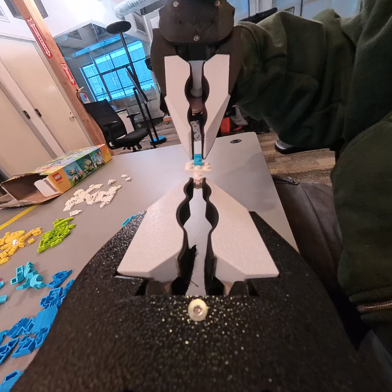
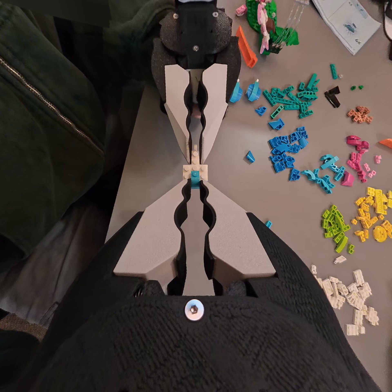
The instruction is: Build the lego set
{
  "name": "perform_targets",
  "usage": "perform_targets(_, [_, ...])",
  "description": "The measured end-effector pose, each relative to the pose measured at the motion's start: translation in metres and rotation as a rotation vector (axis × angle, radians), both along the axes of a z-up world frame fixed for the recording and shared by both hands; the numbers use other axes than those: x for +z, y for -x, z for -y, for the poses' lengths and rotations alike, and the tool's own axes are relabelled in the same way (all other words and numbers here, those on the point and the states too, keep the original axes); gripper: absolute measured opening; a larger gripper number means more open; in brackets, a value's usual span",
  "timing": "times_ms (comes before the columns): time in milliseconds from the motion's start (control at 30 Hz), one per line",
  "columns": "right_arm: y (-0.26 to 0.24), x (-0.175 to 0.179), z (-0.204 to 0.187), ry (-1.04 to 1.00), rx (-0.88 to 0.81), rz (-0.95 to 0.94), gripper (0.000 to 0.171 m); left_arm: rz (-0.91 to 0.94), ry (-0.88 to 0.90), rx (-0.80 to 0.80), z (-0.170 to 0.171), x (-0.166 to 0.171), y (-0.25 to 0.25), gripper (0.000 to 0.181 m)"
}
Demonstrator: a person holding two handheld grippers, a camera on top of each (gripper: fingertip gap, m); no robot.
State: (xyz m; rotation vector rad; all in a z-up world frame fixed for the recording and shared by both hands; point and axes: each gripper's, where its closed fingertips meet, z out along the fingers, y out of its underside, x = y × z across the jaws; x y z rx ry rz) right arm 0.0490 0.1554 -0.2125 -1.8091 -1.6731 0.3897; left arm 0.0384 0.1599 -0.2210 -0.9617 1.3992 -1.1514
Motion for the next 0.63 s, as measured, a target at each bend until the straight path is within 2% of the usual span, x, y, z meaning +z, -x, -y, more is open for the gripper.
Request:
perform_targets(33, [0.0004,0.0008,0.0004,0.006,0.003,-0.001,0.006,0.006,0.005,-0.004,0.0004,0.0009,0.0005,0.005])
perform_targets(633, [-0.0020,0.0006,-0.0030,0.003,-0.028,0.077,0.006,0.019,0.023,0.010,-0.0021,0.0030,0.0001,0.006])
